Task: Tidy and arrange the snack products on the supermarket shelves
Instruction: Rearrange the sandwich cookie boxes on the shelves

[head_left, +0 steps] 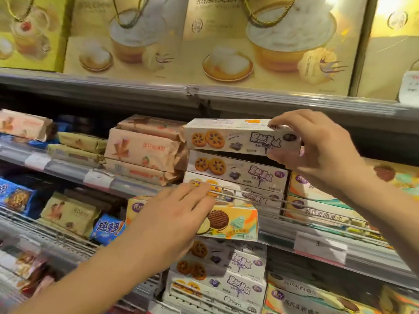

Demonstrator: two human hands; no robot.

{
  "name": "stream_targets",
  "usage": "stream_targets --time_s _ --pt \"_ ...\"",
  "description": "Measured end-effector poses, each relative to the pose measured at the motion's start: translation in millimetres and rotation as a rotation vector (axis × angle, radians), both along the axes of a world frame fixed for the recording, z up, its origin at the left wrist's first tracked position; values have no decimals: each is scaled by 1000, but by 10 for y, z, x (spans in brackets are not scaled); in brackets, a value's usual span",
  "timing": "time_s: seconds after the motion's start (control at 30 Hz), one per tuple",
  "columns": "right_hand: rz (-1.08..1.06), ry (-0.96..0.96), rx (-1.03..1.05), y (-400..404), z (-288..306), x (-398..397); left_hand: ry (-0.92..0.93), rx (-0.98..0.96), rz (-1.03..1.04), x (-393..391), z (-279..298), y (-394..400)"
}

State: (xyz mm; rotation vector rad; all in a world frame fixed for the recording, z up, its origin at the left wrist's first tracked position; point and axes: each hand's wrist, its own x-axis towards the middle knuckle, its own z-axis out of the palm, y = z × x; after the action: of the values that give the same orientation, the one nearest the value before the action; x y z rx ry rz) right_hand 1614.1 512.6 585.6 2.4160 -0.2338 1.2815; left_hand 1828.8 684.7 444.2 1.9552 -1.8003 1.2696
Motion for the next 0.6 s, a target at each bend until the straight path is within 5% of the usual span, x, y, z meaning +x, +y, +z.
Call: stream_targets --time_s 0.6 --pt "-345 321 289 -154 243 397 39 108 -129 324 -193 -262"
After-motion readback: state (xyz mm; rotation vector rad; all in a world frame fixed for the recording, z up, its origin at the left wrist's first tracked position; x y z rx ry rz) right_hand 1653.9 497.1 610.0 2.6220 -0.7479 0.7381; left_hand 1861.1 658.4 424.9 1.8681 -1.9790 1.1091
